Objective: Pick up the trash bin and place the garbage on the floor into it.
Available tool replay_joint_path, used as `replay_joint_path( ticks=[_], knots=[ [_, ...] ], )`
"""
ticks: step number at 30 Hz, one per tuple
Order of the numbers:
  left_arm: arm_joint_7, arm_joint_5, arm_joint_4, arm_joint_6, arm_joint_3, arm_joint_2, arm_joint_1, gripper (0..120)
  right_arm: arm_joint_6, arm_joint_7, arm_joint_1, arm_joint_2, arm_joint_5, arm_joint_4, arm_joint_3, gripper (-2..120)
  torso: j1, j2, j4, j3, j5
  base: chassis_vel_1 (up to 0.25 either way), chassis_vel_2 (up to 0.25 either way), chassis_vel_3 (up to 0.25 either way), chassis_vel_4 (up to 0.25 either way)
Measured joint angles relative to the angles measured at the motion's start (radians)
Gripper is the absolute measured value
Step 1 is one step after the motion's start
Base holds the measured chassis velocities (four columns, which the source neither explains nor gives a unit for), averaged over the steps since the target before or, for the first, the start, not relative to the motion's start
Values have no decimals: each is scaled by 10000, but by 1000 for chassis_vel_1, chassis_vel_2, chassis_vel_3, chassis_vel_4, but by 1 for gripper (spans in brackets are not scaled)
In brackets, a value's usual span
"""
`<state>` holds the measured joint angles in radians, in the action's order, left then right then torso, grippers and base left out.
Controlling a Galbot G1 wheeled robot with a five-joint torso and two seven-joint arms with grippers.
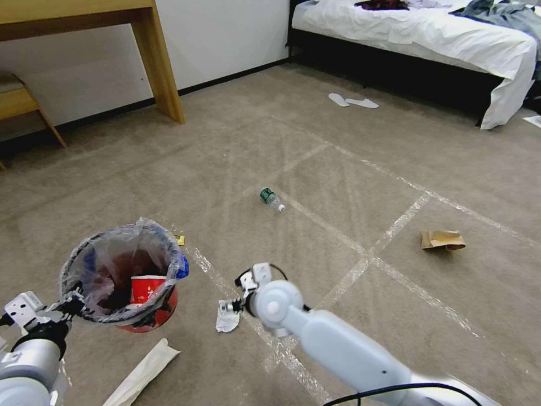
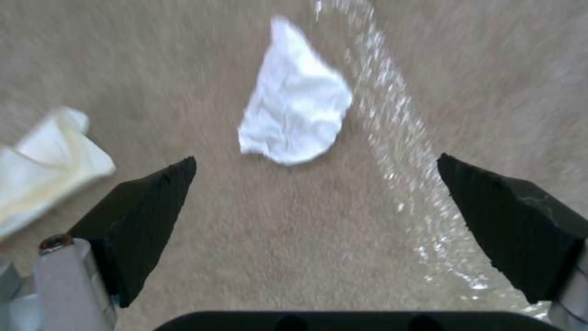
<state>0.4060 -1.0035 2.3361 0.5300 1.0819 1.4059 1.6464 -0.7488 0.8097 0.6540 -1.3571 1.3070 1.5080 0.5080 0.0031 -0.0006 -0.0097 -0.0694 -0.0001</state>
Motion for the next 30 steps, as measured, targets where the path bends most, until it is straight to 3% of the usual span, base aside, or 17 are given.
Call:
replay_joint_path(
  ticks=[13, 30],
  knots=[
    [-6, -29, -17, -75, 24, 10, 41, 2, 369, -1505, -16, -749, -1627, -1691, 395, 100, 0, 0, 0, 1, 0, 0, 0, 0, 0],
    [-18, -74, -67, -111, 48, 14, 50, 2, 1197, -2553, -87, -1460, -2804, -3212, 620, 100, 0, 0, 0, 0, 1, 0, 0, 0, 0]
  ],
)
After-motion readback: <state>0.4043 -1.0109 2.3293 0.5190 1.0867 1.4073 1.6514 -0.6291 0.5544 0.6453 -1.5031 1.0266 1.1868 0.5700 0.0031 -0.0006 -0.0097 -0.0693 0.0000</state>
